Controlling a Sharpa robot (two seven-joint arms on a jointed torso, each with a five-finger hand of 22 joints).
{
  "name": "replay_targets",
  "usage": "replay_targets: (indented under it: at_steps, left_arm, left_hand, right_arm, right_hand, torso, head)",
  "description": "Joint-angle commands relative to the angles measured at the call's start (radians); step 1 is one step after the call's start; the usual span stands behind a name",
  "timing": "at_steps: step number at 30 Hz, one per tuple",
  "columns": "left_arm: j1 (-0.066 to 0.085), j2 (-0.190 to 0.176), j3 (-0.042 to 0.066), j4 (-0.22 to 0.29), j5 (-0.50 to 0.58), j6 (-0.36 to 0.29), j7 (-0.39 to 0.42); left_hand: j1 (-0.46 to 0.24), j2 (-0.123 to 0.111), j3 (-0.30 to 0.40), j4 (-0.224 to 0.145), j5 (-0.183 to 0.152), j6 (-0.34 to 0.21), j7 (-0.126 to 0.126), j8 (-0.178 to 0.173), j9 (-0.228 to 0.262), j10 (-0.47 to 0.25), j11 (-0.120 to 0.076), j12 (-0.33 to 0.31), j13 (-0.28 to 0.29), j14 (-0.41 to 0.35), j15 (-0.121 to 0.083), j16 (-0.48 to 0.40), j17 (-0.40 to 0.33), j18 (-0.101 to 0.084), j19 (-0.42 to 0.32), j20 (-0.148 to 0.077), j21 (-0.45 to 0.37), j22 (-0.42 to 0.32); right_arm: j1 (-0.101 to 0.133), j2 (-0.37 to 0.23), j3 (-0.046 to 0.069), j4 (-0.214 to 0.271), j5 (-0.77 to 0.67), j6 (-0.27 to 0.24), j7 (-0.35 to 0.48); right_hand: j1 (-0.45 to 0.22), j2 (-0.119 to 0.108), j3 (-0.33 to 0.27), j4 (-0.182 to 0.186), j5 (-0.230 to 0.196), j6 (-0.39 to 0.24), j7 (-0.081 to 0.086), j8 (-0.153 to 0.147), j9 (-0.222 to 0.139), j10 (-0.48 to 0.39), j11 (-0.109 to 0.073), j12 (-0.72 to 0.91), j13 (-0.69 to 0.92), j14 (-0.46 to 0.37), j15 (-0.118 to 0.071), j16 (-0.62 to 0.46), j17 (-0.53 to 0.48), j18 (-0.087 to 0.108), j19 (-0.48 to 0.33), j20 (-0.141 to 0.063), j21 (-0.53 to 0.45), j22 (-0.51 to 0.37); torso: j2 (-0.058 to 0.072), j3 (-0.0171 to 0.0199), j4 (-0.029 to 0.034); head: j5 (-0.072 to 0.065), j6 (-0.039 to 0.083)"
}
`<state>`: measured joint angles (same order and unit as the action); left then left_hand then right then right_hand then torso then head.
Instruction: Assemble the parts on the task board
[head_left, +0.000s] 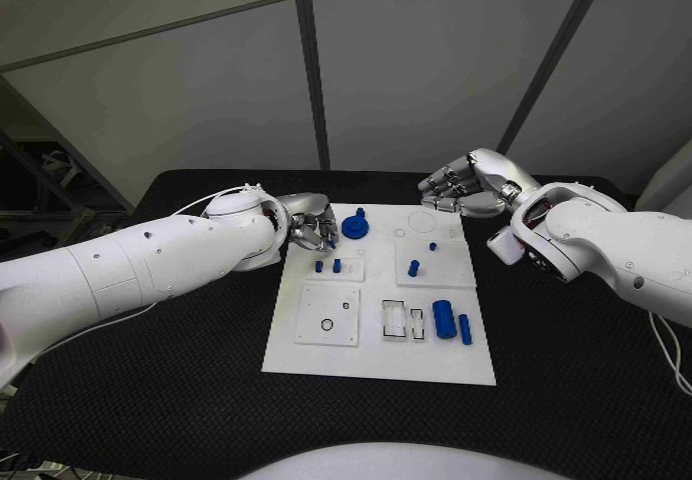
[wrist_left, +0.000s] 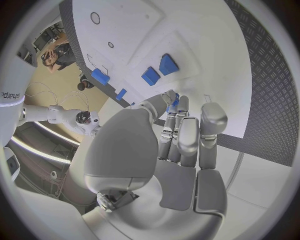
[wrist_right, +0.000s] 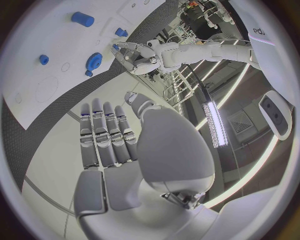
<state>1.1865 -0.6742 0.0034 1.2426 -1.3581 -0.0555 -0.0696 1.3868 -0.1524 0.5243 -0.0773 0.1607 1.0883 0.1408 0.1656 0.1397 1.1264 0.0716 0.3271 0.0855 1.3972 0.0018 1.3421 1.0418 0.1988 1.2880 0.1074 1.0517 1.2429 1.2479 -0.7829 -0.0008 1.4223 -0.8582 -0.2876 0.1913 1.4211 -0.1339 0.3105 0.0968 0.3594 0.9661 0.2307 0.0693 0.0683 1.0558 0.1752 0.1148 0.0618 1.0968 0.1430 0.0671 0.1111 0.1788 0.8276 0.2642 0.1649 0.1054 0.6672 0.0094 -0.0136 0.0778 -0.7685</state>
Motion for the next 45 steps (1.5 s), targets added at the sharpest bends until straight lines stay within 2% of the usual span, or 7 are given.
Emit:
replay_targets:
  at_steps: [1, 25, 28, 33, 45]
  left_arm:
    - [-0.002, 0.005, 0.0, -0.002, 0.003, 0.021, -0.004]
    - [-0.003, 0.025, 0.0, -0.014, 0.003, 0.033, -0.008]
    - [-0.003, 0.026, 0.0, -0.016, 0.003, 0.035, -0.011]
    - [-0.003, 0.028, 0.0, -0.018, 0.003, 0.036, -0.014]
    - [-0.003, 0.024, 0.0, -0.017, 0.003, 0.022, -0.017]
  left_hand:
    - [-0.009, 0.002, 0.002, 0.001, -0.005, 0.005, 0.0, -0.003, -0.001, 0.008, 0.003, -0.003, -0.001, 0.004, -0.001, -0.001, -0.001, -0.077, 0.004, -0.003, 0.001, 0.0]
    - [-0.01, 0.002, 0.002, 0.0, -0.007, 0.007, -0.001, -0.005, -0.002, 0.01, 0.002, -0.006, -0.001, 0.004, -0.002, 0.0, 0.0, -0.077, 0.003, -0.003, -0.001, 0.0]
    - [-0.017, -0.004, 0.0, 0.001, -0.009, -0.004, 0.003, -0.013, -0.007, 0.004, 0.005, -0.015, -0.004, 0.001, 0.001, -0.002, -0.005, -0.075, -0.003, -0.002, -0.01, -0.004]
    - [-0.036, -0.025, -0.005, 0.005, -0.007, -0.063, 0.012, -0.054, -0.029, -0.016, 0.016, -0.04, -0.011, -0.013, 0.01, -0.011, -0.03, -0.072, -0.016, 0.005, -0.03, -0.012]
    - [-0.047, -0.042, -0.01, 0.008, -0.005, -0.108, 0.016, -0.085, -0.051, -0.024, 0.019, -0.06, -0.014, -0.024, 0.013, -0.014, -0.049, -0.068, -0.024, 0.01, -0.047, -0.018]
  right_arm:
    - [0.002, 0.0, 0.001, 0.001, -0.001, 0.005, 0.01]
    - [0.002, 0.002, 0.001, 0.0, -0.001, 0.006, 0.01]
    - [0.002, 0.002, 0.001, 0.0, -0.001, 0.006, 0.01]
    - [0.002, 0.002, 0.001, -0.001, -0.001, 0.006, 0.01]
    - [0.002, 0.002, 0.001, -0.003, -0.001, 0.007, 0.008]
  right_hand:
    - [-0.008, 0.003, -0.006, -0.002, 0.004, -0.004, 0.005, -0.003, -0.001, -0.004, 0.002, -0.003, 0.0, -0.003, 0.0, -0.003, -0.001, 0.005, 0.007, 0.003, -0.005, -0.002]
    - [-0.008, 0.003, -0.006, -0.002, 0.004, -0.004, 0.005, -0.003, -0.001, -0.004, 0.002, -0.003, 0.0, -0.003, 0.0, -0.003, -0.001, 0.005, 0.007, 0.003, -0.005, -0.002]
    - [-0.008, 0.003, -0.006, -0.002, 0.004, -0.004, 0.005, -0.003, -0.001, -0.004, 0.002, -0.003, 0.0, -0.003, 0.0, -0.003, -0.001, 0.005, 0.007, 0.003, -0.005, -0.002]
    - [-0.008, 0.003, -0.006, -0.002, 0.004, -0.004, 0.005, -0.003, -0.001, -0.004, 0.002, -0.003, 0.0, -0.003, 0.0, -0.003, -0.001, 0.005, 0.007, 0.003, -0.005, -0.002]
    - [-0.008, 0.004, -0.006, -0.002, 0.004, -0.004, 0.005, -0.003, 0.0, -0.005, 0.001, -0.003, 0.0, -0.003, 0.0, -0.003, -0.003, 0.005, 0.009, 0.003, -0.008, -0.003]
  torso:
    - [0.0, -0.0007, 0.0001]
    - [0.0, -0.0002, 0.0]
    - [-0.001, 0.0, -0.0001]
    - [-0.001, -0.0005, 0.0004]
    - [0.0, -0.0002, 0.0007]
  head:
    - [-0.002, -0.001]
    - [-0.004, -0.002]
    - [-0.004, -0.002]
    - [-0.005, -0.002]
    - [-0.005, -0.002]
